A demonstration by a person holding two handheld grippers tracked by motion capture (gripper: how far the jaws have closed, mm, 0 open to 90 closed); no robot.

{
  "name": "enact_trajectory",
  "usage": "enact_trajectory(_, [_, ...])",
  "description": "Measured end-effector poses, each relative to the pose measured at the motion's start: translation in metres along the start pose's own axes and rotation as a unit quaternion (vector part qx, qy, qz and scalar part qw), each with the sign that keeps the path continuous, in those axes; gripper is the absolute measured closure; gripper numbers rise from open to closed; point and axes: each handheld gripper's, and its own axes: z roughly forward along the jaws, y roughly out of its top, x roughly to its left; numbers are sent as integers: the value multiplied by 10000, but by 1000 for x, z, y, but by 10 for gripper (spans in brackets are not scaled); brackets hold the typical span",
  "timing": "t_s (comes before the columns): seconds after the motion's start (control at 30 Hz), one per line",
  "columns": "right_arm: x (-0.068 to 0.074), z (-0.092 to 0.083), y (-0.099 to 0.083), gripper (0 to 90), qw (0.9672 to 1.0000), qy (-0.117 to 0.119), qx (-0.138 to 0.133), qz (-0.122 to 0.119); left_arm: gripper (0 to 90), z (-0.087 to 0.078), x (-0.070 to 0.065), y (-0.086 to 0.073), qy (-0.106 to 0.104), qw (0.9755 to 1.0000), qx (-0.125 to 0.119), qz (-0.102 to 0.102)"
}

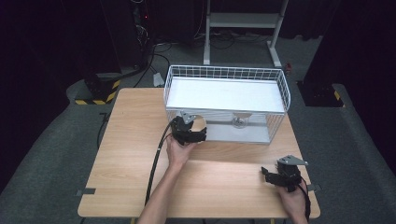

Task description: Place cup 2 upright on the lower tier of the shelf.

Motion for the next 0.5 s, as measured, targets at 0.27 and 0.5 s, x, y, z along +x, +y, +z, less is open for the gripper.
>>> enact_trajectory(0.27, [0,0,0,243,10000,0,1,1,82,-2,-1,0,6,10000,18,20])
enact_trajectory(0.5, [0,0,0,244,10000,0,1,2,63,-5,-1,0,26,10000,34,78])
